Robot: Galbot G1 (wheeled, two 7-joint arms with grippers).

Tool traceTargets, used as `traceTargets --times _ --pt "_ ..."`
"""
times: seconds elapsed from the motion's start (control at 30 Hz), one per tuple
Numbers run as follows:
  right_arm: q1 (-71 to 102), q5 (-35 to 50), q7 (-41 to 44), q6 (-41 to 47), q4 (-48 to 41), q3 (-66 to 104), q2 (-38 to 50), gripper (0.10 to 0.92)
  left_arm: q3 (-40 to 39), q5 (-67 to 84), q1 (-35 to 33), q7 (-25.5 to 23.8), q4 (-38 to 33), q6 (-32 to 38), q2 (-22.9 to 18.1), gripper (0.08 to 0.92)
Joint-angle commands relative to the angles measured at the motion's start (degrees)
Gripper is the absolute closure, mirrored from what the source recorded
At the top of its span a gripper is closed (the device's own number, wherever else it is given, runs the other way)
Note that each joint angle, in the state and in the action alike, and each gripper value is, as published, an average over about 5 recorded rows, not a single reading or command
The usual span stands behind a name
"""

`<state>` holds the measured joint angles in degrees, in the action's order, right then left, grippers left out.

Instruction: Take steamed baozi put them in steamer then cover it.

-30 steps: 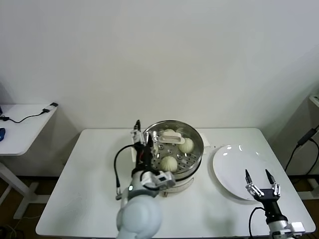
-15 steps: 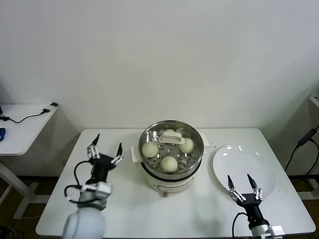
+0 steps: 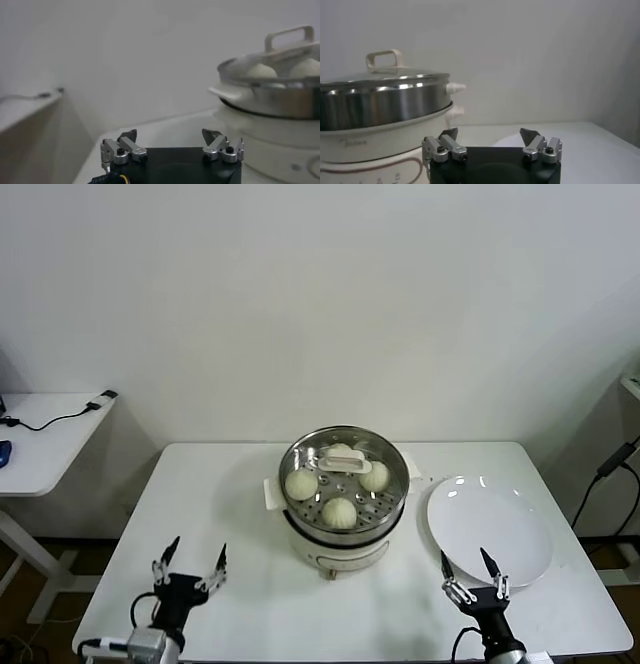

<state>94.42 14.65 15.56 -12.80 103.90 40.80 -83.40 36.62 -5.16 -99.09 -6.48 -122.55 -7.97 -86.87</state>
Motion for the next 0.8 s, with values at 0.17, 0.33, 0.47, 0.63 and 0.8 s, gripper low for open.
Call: traceTargets --times 0.17,0.33,0.47,0.63,0.8 --pt "4.87 -3.43 -4.52 2.27 6.1 -3.68 2.28 0.203 -1.7 10.88 -9.13 -1.88 -1.65 0.66 -0.47 0.177" --pt "5.02 -3.47 -4.2 2.91 6.88 -3.4 1.73 0.203 -2.37 10.19 -9.24 -1.86 -1.54 0.93 -1.03 0.177" --pt "5.57 -3.98 -4.06 3.46 7.55 -3.01 1.79 0.203 -3.06 9.18 -9.59 -1.84 -2.25 0.81 -0.88 0.177" --pt "6.34 -4.27 -3.95 4.07 7.98 -2.44 2.82 0.203 -2.86 8.53 -9.57 -1.63 -3.24 0.93 -0.94 0.177" --pt "6.13 -4.41 -3.6 4.23 8.22 -2.34 3.03 0.203 -2.27 8.53 -9.22 -1.25 -3.23 0.67 -0.99 0.177"
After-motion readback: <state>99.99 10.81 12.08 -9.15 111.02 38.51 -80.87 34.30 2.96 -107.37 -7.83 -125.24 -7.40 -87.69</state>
